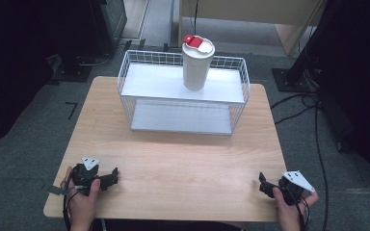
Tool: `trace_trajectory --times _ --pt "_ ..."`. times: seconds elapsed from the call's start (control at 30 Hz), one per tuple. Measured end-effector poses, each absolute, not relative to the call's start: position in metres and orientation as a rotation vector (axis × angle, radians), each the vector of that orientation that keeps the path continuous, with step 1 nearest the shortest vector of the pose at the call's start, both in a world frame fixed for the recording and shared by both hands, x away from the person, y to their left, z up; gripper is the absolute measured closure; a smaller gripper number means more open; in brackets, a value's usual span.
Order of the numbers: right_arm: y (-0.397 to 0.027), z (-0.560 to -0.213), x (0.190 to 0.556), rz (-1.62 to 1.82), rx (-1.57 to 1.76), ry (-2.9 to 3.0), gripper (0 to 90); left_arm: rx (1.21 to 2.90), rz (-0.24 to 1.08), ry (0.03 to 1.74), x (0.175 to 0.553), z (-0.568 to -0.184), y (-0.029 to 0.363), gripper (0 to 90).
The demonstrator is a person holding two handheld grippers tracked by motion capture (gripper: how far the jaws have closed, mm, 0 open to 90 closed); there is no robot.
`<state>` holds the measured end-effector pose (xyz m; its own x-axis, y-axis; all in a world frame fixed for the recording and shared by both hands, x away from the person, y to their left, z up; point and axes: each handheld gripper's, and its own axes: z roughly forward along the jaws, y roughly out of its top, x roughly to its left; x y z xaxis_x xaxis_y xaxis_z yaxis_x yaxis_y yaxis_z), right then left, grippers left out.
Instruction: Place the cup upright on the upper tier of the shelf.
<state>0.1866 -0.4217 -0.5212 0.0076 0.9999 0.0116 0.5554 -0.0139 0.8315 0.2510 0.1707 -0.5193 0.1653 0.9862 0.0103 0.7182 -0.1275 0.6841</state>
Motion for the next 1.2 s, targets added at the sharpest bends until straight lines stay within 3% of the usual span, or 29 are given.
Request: trace_trajectory --times 1.2 --pt "-0.413 -0.526 0.188 0.711 1.662 1.773 0.0 1.9 0.655 1.62 0.251 -0.519 0.169 0.0"
